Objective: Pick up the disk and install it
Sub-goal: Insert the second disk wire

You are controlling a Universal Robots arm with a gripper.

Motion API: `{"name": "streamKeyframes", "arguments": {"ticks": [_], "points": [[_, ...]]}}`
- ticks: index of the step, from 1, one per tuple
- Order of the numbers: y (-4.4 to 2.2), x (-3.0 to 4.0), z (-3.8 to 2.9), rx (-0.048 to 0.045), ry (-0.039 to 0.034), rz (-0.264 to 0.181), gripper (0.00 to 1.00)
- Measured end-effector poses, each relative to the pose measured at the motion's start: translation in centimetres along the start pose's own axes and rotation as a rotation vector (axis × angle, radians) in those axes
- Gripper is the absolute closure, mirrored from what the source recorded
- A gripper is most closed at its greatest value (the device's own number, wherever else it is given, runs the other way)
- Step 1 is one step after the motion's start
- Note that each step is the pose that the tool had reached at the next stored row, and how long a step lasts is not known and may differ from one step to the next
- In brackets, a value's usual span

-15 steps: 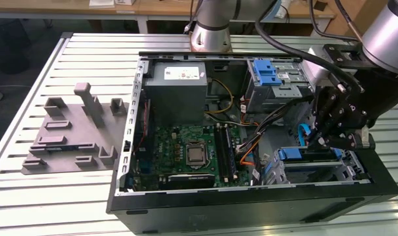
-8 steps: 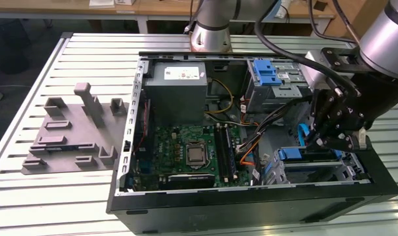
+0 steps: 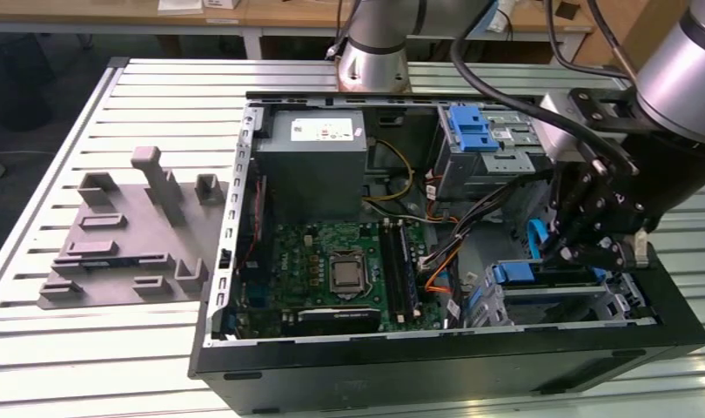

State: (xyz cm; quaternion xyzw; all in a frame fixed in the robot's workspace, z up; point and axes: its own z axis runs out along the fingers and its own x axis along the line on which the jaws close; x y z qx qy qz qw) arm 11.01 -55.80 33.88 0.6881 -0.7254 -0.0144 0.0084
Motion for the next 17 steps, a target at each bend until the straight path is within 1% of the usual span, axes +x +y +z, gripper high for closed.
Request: {"name": "streamKeyframes", "arguments": {"ticks": [10, 17], "points": [[-0.36, 0.18, 0.27, -0.0001, -0.001, 0.0, 0.84], [-0.47, 0.17, 0.44, -0.0002, -0.004, 0.0, 0.84]]}}
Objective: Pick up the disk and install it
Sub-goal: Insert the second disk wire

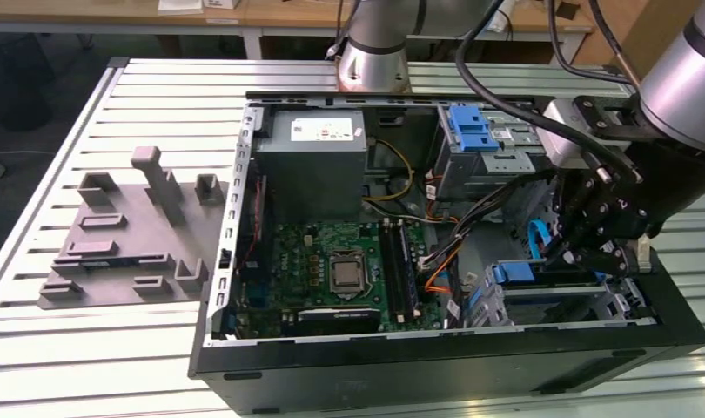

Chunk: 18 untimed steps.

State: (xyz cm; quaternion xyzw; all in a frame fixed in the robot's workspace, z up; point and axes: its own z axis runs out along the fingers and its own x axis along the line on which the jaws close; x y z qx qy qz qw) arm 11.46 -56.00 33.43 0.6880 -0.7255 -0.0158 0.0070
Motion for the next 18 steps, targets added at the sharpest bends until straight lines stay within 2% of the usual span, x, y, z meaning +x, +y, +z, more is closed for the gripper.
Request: {"name": "streamKeyframes", "arguments": {"ticks": [18], "points": [[-0.18, 0.03, 0.52, -0.0005, -0.0054, 0.0, 0.84]]}}
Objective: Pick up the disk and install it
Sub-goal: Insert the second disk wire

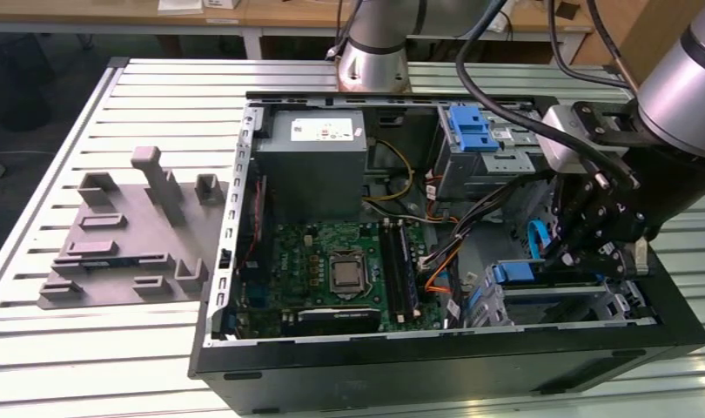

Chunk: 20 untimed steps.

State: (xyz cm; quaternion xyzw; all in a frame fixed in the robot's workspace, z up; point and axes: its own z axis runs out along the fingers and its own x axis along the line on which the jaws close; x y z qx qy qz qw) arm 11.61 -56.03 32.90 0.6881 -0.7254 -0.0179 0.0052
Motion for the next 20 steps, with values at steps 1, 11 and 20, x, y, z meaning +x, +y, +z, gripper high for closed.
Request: {"name": "streamKeyframes", "arguments": {"ticks": [1, 11, 20], "points": [[0.0, 0.0, 0.0, 0.0, 0.0, 0.0, 0.84], [0.0, 0.0, -0.14, -0.0001, -0.0025, 0.0, 0.76], [0.02, -0.01, -0.71, -0.0003, -0.0072, 0.0, 0.76]]}}
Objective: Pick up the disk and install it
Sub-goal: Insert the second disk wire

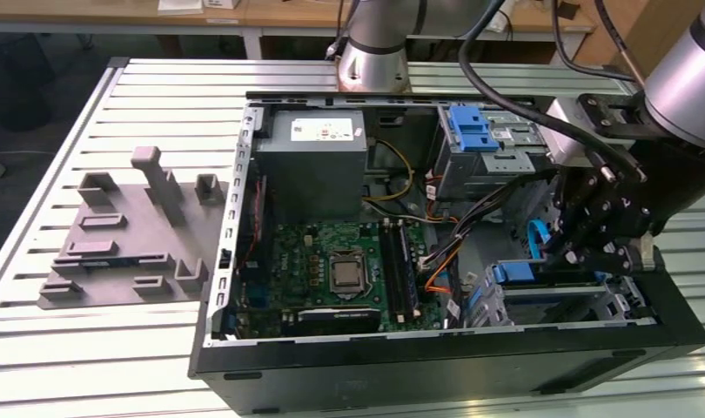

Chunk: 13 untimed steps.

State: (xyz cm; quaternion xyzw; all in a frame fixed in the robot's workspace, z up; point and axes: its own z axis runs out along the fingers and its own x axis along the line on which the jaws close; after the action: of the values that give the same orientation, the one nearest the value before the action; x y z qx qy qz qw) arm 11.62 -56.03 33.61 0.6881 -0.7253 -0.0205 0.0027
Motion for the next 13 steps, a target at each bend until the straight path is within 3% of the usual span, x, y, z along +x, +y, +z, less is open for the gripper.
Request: {"name": "streamKeyframes", "arguments": {"ticks": [5, 10, 13], "points": [[0.0, 0.0, -0.01, -0.0003, -0.0054, 0.0, 0.76], [0.0, 0.05, -0.01, -0.0003, -0.0061, 0.0, 0.76], [-0.01, 0.14, 0.0, -0.0004, -0.0062, 0.0, 0.84]]}}
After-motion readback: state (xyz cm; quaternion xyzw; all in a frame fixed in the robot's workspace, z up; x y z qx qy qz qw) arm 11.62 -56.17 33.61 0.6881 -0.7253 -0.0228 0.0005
